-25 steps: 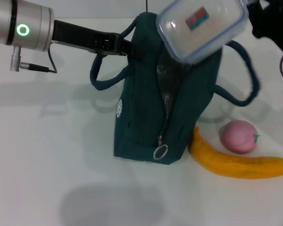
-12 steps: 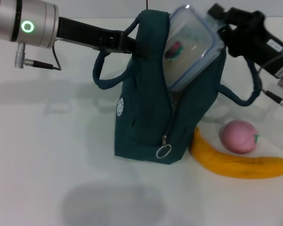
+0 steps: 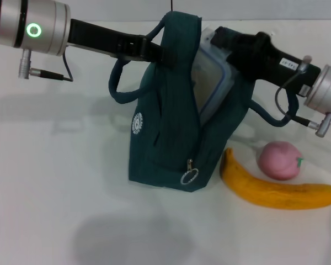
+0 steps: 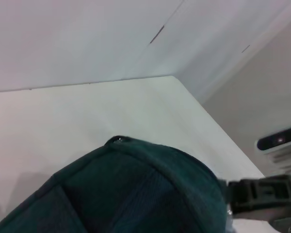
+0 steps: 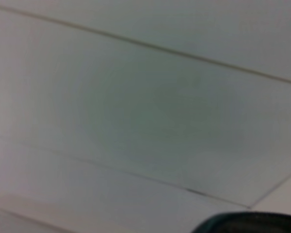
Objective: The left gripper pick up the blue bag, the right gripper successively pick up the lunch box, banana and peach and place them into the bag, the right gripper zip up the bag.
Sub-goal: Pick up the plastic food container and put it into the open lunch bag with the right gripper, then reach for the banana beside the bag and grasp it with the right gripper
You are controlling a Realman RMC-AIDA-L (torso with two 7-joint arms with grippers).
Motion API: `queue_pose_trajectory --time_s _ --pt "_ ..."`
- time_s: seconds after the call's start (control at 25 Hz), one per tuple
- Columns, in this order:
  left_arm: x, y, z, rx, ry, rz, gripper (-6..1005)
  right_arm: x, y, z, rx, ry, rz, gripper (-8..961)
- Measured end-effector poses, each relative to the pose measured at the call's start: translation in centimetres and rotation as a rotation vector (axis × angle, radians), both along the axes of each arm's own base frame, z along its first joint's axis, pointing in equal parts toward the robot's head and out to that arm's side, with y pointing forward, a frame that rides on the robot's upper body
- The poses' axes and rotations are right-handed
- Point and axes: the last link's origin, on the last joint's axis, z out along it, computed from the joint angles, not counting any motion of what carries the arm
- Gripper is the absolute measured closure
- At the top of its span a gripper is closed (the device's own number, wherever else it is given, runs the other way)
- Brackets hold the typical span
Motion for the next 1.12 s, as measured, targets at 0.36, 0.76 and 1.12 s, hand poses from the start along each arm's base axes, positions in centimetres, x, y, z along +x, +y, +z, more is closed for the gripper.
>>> queue_pose_trajectory --time_s 0.36,0.76,1.12 --pt "-0.4 0.2 0.0 0.001 0.003 0.005 951 -0.1 0.0 0.6 0.132 -0.094 0.128 705" --pt "-0.7 0.3 0.2 0.004 0.005 0.010 951 0.1 -0.3 2.3 0.254 -0.173 0.273 438" --pt "-1.7 -0.1 0.1 -0.002 0.003 0.039 950 2.7 -3.1 9.3 0.531 -0.145 0.377 286"
